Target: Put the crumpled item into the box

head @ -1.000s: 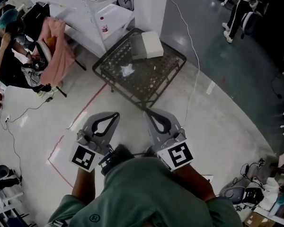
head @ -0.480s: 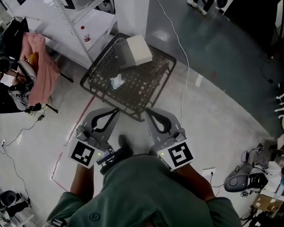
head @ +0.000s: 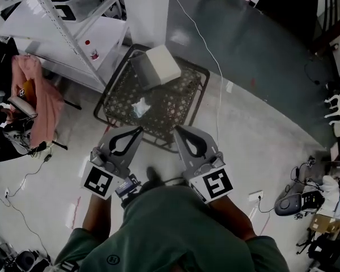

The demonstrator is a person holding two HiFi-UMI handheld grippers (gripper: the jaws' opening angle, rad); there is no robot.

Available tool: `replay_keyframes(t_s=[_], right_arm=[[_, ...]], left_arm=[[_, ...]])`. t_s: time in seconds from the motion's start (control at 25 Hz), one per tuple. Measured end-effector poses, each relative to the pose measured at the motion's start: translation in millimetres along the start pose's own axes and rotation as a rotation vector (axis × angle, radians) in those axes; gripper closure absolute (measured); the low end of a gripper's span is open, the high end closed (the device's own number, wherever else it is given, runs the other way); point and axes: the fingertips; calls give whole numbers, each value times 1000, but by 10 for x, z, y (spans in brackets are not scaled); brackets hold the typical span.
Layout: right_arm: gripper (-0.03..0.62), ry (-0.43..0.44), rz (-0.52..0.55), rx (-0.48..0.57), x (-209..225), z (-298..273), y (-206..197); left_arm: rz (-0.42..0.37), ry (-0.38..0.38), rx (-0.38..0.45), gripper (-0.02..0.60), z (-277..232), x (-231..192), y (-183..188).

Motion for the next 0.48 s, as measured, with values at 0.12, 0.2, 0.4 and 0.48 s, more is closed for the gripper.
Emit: replay_keyframes(t_s=[0.12, 0.2, 0.4, 0.48], right_arm=[[589, -8, 3, -22, 62, -139, -45], [589, -8, -5, -30, 151, -223, -64], [589, 48, -6, -38, 519, -513, -192], [589, 90, -10, -29, 638, -628, -211]], left_arm=[[8, -4, 3, 578, -46, -184, -78], [21, 6, -1, 578, -98, -284, -123], [10, 46, -31, 578, -419, -495, -303], [13, 85, -38, 578, -525, -568, -327]])
Point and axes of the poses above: the fingertips, and each gripper's own axes: z backward along the fingers, x to its right, y out of its top
